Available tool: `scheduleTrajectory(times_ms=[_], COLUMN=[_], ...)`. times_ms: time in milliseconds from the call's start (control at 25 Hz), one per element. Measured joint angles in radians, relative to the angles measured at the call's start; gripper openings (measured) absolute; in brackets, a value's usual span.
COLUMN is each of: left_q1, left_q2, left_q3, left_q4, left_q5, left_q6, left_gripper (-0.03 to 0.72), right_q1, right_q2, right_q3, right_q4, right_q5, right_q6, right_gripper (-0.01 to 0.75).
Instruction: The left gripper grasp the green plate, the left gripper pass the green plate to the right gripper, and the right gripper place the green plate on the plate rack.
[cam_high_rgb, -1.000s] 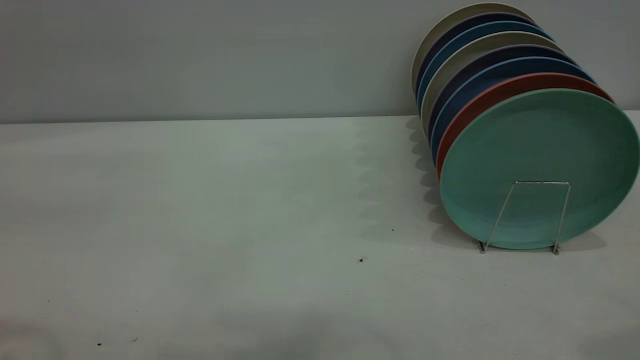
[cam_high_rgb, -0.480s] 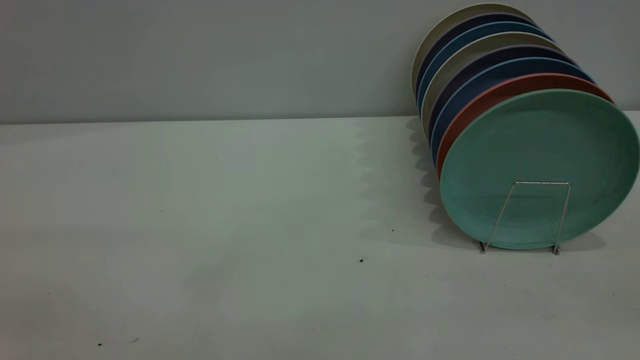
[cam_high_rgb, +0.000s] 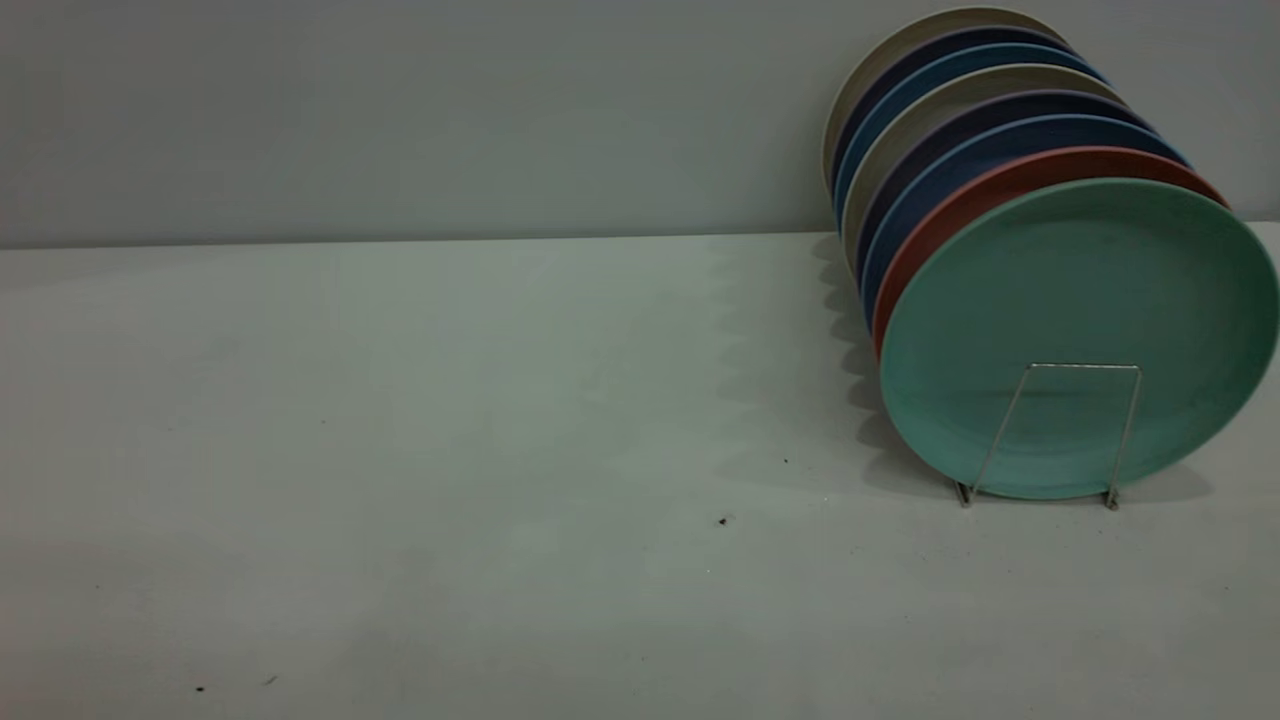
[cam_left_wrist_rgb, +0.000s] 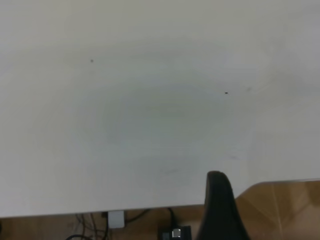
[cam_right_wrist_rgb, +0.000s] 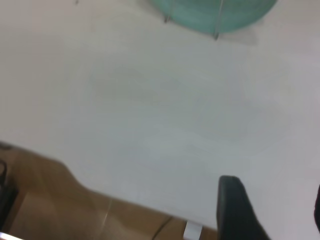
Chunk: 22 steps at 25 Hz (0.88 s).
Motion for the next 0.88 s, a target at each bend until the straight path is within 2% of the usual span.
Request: scheduleTrajectory(times_ms=[320,880], left_q1=[0.0,-0.025], left_q2=[-0.001,-0.001], left_q3=[0.041,0.041], left_q4=[0.012,0.012], left_q5=[-0.024,-0.03], left_q6=[0.002,0.0], left_gripper=[0.53,0.53], right_q1=[0.0,0.0], right_q2=[-0.101,-0.104], right_q3=[0.001,0.001], right_q4=[0.0,0.001], right_q5=[0.006,0.007], right_q6=[-0.001,0.004], right_gripper=[0.396,0.396])
